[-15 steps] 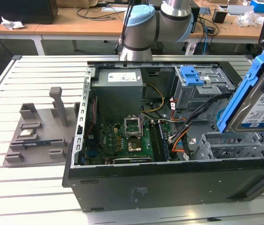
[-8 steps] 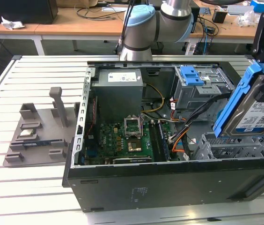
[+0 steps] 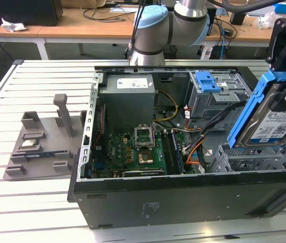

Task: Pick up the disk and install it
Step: 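Pick up the disk, then insert the disk into the insertion slot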

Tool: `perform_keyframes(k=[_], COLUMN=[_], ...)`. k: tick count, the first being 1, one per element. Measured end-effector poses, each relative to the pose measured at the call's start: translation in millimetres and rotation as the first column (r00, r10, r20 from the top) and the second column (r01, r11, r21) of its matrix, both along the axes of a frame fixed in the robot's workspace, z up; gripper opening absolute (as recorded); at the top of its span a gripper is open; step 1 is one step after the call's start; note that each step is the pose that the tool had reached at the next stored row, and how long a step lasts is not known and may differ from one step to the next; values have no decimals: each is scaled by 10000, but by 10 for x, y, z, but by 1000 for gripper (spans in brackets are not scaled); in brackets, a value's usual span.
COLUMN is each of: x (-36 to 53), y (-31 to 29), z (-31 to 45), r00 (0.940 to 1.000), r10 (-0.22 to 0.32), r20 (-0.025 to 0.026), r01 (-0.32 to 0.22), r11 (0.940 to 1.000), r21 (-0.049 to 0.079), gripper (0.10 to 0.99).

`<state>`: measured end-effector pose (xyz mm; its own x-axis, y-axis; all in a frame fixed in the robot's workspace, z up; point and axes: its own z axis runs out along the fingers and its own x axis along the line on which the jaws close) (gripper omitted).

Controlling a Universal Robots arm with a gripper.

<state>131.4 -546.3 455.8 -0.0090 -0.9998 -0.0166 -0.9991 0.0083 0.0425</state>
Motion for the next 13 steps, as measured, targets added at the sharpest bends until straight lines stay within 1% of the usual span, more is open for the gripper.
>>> perform_keyframes(k=[13], x=[0], y=[1], z=[-9], r00=[10000], r10=[1], r20=[0], r01=[-1], r11=[10000], r21=[1], gripper=[369])
